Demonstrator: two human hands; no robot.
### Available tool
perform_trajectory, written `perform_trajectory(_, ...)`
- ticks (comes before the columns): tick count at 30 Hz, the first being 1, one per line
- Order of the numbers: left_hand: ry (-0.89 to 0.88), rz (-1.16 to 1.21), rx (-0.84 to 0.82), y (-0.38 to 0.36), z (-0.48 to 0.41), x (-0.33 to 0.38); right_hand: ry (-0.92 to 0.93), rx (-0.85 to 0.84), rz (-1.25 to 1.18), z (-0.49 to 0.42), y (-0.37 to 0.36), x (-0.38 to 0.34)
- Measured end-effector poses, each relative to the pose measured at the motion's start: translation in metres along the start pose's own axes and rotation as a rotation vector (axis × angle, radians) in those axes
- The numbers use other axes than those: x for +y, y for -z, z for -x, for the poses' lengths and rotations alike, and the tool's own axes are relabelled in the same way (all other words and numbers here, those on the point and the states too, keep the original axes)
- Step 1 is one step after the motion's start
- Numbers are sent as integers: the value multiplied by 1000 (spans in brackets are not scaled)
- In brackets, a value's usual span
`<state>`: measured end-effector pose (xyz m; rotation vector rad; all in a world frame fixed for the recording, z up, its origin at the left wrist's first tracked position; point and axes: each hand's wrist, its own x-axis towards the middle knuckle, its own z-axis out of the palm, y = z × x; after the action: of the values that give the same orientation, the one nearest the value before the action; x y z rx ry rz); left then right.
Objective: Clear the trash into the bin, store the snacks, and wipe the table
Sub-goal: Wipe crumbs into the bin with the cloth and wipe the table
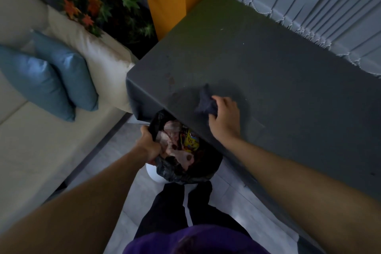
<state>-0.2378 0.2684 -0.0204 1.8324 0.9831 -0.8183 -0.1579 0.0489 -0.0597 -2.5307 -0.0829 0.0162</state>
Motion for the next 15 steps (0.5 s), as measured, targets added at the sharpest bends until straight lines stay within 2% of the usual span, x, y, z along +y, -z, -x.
perform_trajectory(2,6,17,5,0,-3,1,27,-170,96,-7,-2,6)
perform_trajectory(4,4,23,12,0,-7,2,135,-338,11,-7,-2,8)
perform_trajectory(6,10,18,6,0,-9,4,247,-417,-94,-5,4,8)
perform_trajectory(7,17,17,3,1,-9,6,283,-377,-112,-6,8,10)
perform_trajectory(9,35,22,-7,1,-8,8,252,-129,-106,-13,15,17)
perform_trajectory(11,44,15,-21,1,-8,9,54,167,-26,-30,23,31)
perform_trajectory(12,49,11,-26,1,-8,9,-77,248,52,-38,29,37)
perform_trajectory(13,52,7,-31,1,-9,9,-204,251,134,-47,34,41)
perform_trajectory(15,58,2,-34,1,-9,11,-373,128,199,-56,38,46)
